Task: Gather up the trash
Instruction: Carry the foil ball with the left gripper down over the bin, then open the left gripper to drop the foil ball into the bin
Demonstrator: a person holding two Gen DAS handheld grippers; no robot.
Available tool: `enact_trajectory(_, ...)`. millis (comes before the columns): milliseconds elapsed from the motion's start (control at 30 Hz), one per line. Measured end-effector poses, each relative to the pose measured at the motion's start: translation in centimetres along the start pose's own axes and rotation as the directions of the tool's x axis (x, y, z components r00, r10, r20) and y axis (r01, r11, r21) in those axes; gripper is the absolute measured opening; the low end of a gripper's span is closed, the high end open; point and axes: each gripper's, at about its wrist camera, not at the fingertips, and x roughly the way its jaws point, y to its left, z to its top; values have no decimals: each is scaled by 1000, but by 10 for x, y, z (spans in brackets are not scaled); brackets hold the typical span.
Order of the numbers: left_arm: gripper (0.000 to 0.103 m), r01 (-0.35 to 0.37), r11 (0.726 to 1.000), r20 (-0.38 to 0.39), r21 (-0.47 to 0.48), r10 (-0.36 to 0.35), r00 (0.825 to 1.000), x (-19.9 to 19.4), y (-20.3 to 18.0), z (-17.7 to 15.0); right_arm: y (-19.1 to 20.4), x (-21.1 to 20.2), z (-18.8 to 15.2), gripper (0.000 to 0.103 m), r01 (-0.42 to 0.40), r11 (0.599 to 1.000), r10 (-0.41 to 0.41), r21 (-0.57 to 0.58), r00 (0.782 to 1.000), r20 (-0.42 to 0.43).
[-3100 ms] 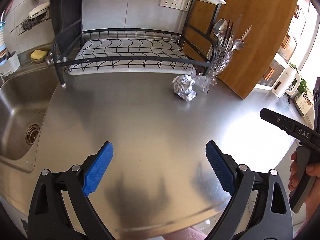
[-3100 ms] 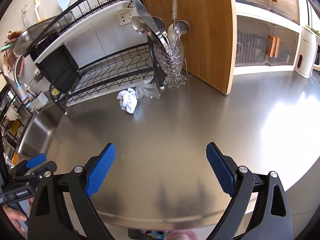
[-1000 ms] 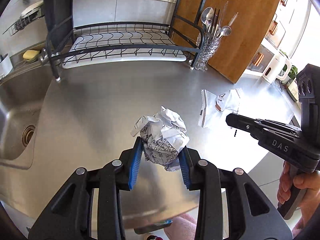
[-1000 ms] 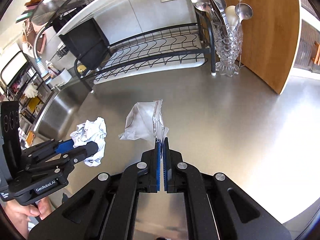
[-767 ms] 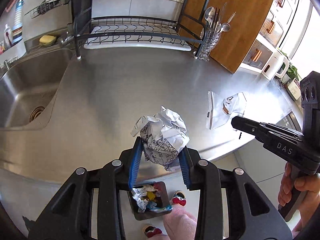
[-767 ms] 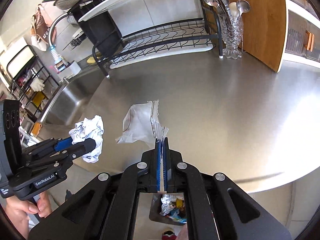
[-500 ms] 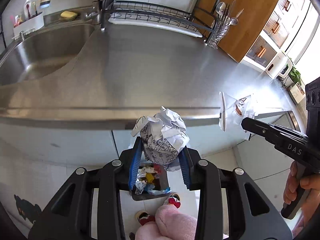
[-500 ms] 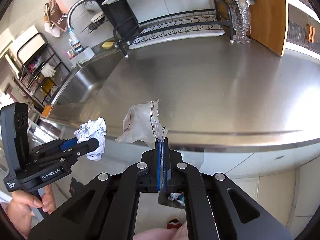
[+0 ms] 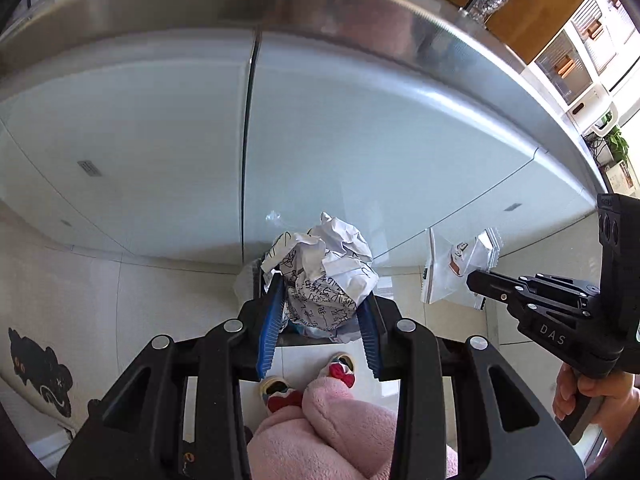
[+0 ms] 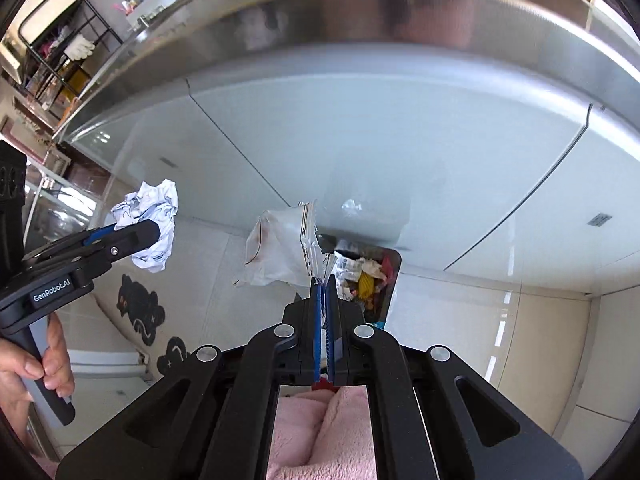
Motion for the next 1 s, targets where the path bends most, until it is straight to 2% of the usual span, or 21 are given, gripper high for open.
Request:
enact_trajectory(500, 33, 19, 999, -119, 33, -15, 993, 144, 21, -27, -29, 149, -11, 3, 69, 988, -58, 141, 995, -81)
enact_trajectory(733, 35, 38, 998, -147, 41, -32, 989, 174, 23, -26, -35, 183, -14, 3, 78, 975, -61, 210, 995, -85)
enact_trajectory(800, 36, 35, 999, -160, 41, -28, 987, 181, 24, -25, -37, 187, -14, 7, 69, 971, -51, 227, 995, -85)
enact_trajectory(900, 40, 42, 998, -181, 39, -34, 983, 184, 30, -28, -41, 193, -13, 7, 66, 966, -43, 248, 994, -97)
enact_trajectory(967, 50, 45, 998, -185, 39, -37, 982, 184, 31, -27, -43, 193, -11, 8, 63, 965, -40, 254, 994, -97)
enact_trajectory(1000, 51, 41, 998, -181, 41, -33, 983, 182, 32, -25, -43, 192, -10, 8, 63, 964, -39, 259, 994, -98)
